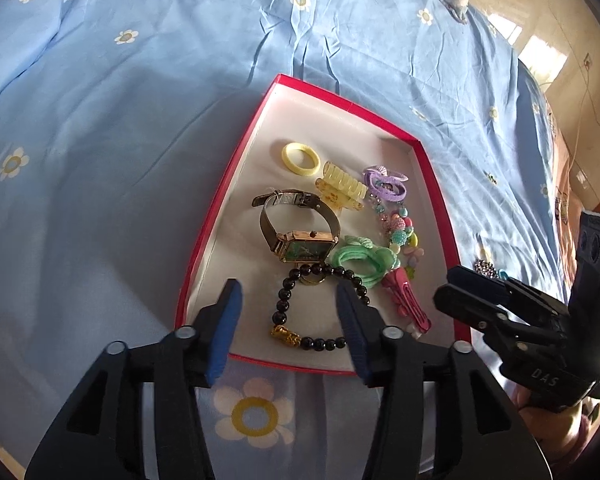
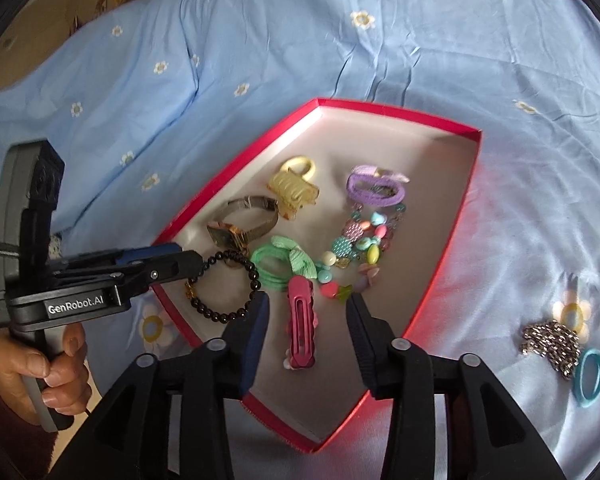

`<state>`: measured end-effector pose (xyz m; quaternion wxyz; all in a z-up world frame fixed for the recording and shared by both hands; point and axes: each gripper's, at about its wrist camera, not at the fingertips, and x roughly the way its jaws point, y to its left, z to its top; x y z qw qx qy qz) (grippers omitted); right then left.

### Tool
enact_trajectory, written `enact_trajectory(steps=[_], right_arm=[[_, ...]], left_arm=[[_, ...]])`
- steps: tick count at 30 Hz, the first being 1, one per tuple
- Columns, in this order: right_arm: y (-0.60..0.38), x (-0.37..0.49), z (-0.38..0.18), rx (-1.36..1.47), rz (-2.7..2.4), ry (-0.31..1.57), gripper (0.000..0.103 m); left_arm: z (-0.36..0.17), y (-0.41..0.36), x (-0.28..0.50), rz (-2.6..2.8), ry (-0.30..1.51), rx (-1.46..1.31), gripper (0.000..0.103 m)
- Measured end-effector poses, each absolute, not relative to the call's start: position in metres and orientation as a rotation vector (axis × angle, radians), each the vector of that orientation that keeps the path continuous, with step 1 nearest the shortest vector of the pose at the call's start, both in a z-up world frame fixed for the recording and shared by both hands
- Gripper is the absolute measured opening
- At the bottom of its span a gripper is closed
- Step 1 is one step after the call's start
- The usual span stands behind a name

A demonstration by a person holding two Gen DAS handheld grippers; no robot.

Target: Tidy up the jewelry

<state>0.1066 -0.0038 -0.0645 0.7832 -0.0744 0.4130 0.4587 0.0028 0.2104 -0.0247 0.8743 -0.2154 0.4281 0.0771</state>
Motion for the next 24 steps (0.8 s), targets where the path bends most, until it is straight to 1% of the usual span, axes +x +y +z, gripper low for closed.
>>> enact_trajectory(steps=[3, 6, 8, 10, 12, 13, 17, 24], right_arm=[[-0.018, 0.104, -0.059, -0.1, 0.98, 0.864, 0.052], [-0.03, 0.097, -0.055, -0.062, 0.97, 0.834, 0.053], [-0.037, 0.093, -0.054, -0.035, 0.965, 0.816, 0.059], [-0.042, 0.088, -0.053, -0.016, 0.961, 0.803, 0.068], [-0.045, 0.085, -0.054, -0.008, 0.961, 0.797, 0.071], [-0.047, 0.082, -0.054, -0.008, 0.958, 0.795, 0.073], [-0.05, 0.075, -0.052, -0.027, 0.938, 0.768, 0.075], [-0.059, 0.065, -0.052, -0.002, 0.936, 0.757, 0.084]], left_arm=[[-0.022, 0.208, -0.003, 0.17, 0.879, -0.459, 0.063], [-0.019, 0.203, -0.009, 0.172, 0.861, -0.448, 0.067], [-0.016, 0.199, -0.013, 0.176, 0.851, -0.436, 0.069], [-0.014, 0.196, -0.017, 0.176, 0.842, -0.433, 0.072], [-0.012, 0.193, -0.021, 0.175, 0.836, -0.432, 0.078], [-0.011, 0.193, -0.023, 0.18, 0.835, -0.434, 0.08], [-0.012, 0.19, -0.032, 0.177, 0.824, -0.444, 0.082], [-0.014, 0.187, -0.054, 0.202, 0.819, -0.457, 0.087]])
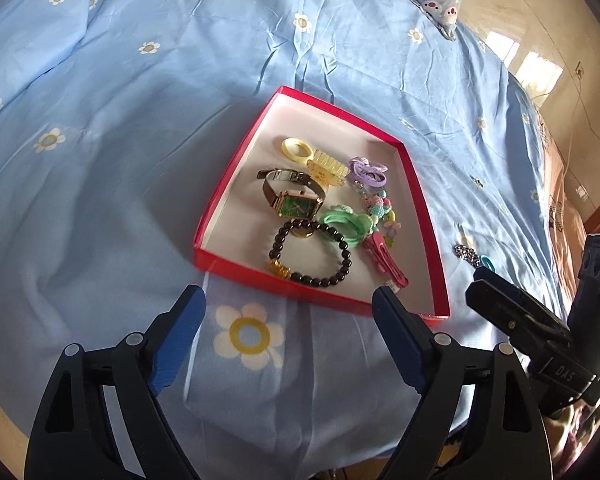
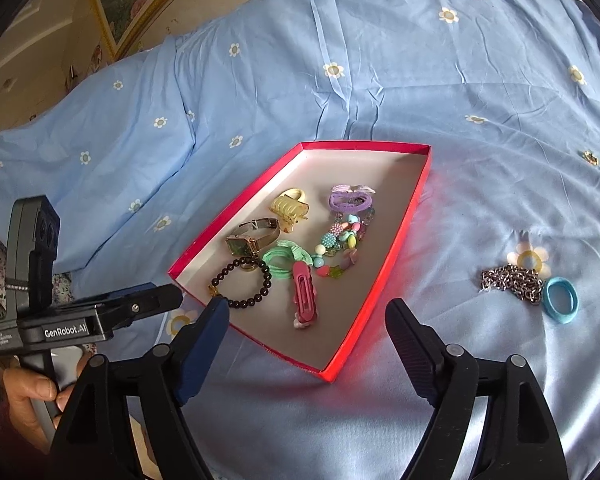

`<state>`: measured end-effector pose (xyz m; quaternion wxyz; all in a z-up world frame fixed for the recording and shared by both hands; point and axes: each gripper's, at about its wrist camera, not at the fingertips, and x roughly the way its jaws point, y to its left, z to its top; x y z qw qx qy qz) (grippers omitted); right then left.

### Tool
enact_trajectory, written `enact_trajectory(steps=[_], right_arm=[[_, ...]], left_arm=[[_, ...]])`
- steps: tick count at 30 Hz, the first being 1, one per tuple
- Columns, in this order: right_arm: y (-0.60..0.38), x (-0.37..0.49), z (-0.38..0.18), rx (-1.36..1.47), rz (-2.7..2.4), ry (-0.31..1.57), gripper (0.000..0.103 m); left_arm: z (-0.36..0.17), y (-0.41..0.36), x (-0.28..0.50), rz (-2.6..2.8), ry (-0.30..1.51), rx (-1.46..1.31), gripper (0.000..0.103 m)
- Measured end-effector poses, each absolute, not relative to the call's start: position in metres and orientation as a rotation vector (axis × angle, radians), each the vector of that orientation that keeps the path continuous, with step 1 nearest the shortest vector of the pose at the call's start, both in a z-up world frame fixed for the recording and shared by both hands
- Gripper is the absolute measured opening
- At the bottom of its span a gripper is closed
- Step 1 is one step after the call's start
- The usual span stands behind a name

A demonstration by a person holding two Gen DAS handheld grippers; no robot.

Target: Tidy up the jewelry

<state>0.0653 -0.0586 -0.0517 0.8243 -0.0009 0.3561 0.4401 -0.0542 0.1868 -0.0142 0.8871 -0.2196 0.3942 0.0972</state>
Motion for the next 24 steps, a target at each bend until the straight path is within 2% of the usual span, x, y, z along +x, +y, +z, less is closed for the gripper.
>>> enact_trajectory(steps=[8, 17, 19, 24], right_arm=[[-0.071, 0.052, -0.035, 0.016, 0.951, 0.724, 0.09], [-0.089, 0.041, 0.009, -0.005, 0.961, 0.609, 0.096], [-0.093, 0.036, 0.025, -0.02, 0.959, 0.565, 0.102], [-0.102, 0.026, 0.051, -0.053, 0.939, 0.468, 0.103]], left_arm=[[0.004, 0.175, -0.078, 0.263, 0.793, -0.403, 0.087], [0.055, 0.154, -0.091, 0.318, 0.671, -0.238, 0.102], [0.065, 0.152, -0.092, 0.336, 0.641, -0.214, 0.103], [0.072, 0.149, -0.089, 0.38, 0.626, -0.17, 0.103]])
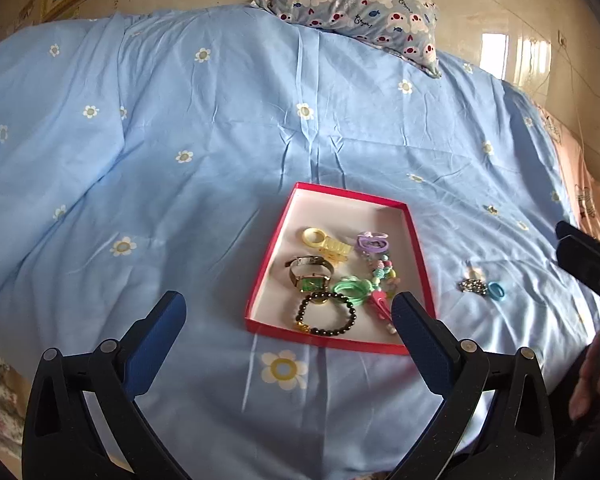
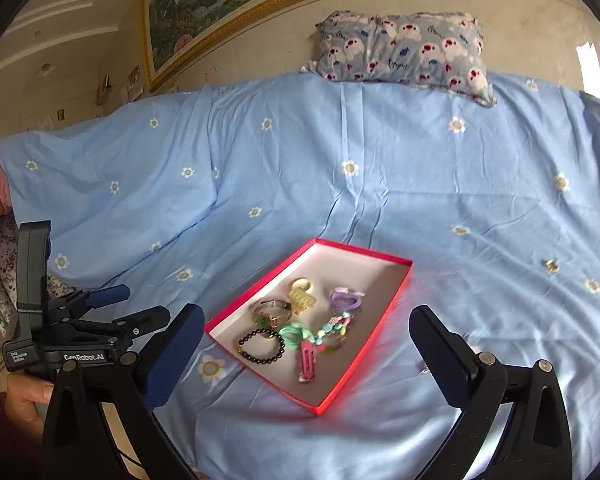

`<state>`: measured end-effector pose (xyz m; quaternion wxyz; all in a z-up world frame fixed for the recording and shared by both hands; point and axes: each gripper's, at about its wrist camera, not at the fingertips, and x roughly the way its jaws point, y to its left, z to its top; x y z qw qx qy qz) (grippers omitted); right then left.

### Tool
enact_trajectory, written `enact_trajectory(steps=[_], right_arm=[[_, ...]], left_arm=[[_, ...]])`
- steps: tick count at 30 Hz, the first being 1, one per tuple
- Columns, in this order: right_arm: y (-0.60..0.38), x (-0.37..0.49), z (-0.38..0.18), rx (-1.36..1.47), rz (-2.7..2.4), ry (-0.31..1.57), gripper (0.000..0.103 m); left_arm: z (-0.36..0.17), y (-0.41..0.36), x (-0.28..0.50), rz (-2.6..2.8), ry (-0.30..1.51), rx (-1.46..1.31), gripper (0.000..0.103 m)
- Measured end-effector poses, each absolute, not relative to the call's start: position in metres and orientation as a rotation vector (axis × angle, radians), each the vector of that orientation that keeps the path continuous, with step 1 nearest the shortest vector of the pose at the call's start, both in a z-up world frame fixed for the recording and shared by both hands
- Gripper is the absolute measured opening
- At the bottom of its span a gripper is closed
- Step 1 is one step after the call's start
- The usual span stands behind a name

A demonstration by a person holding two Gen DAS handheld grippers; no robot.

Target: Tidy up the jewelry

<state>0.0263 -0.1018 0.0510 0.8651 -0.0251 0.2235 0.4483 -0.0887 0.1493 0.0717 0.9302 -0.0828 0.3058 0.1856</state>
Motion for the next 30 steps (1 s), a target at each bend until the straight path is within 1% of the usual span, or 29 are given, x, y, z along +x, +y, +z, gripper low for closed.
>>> enact_trajectory(steps=[4, 8, 13, 18, 30], right_arm=[[-0.105, 0.023, 0.049, -0.062, 0.949, 0.47, 0.103], [-0.101, 0.022, 0.03, -0.073, 0.942, 0.521, 0.103], [-0.092, 0.022, 0.004, -0.09, 0.937, 0.584, 0.103], [-0.087, 0.022, -0.008, -0.102, 0.927, 0.613, 0.103], [-0.073, 0.017, 0.024, -0.137, 0.927, 0.533, 0.103]], left_arm=[[0.069, 0.146, -0.088, 0.389, 0.64, -0.125, 0.103], [0.06, 0.14, -0.089, 0.419, 0.669, -0.059, 0.103], [0.045, 0.141, -0.086, 0.439, 0.712, -0.065, 0.103], [0.033, 0.14, -0.083, 0.476, 0.755, -0.046, 0.103], [0.048, 0.143, -0.078, 0.497, 0.746, -0.043, 0.103]])
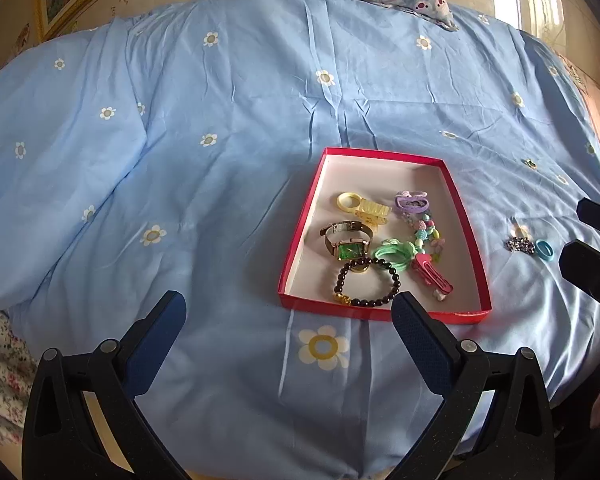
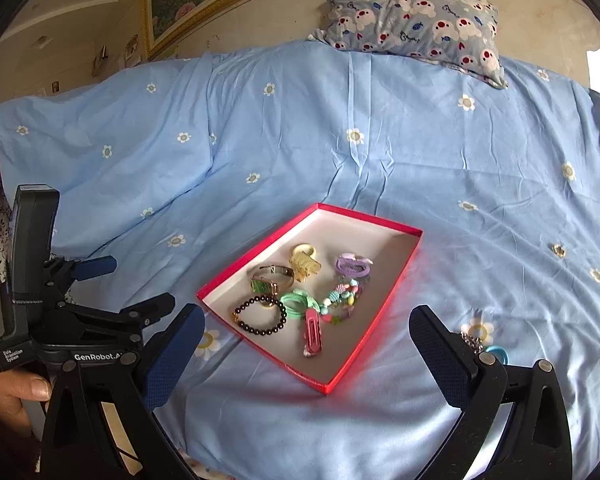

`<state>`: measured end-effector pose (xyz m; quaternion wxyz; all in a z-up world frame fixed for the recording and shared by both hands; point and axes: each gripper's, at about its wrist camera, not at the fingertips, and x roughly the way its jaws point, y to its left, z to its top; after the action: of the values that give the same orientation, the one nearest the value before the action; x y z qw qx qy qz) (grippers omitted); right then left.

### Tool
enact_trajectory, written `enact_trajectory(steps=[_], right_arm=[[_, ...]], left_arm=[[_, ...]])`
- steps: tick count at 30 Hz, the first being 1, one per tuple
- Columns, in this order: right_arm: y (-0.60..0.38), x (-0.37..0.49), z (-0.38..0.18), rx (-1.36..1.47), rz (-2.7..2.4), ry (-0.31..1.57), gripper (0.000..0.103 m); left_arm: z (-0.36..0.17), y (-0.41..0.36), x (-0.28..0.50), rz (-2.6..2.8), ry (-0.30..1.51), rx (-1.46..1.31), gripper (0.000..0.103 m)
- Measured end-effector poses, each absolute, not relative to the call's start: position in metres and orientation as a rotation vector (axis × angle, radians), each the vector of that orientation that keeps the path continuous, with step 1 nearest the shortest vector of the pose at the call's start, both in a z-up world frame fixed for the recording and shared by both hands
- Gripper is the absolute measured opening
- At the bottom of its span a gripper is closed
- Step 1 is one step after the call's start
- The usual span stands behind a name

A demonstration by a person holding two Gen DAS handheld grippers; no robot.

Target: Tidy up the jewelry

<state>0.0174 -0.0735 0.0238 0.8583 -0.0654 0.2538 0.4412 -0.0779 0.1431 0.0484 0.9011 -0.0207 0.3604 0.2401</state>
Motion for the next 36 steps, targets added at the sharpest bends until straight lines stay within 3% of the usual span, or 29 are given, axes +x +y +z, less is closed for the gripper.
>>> enact_trajectory(steps=[36], right_arm=[[-0.071, 0.024, -0.02, -0.12, 0.837, 0.596, 0.103]], left_arm=[[0.034, 0.135, -0.081, 0.461, 0.699, -0.094, 0.103]])
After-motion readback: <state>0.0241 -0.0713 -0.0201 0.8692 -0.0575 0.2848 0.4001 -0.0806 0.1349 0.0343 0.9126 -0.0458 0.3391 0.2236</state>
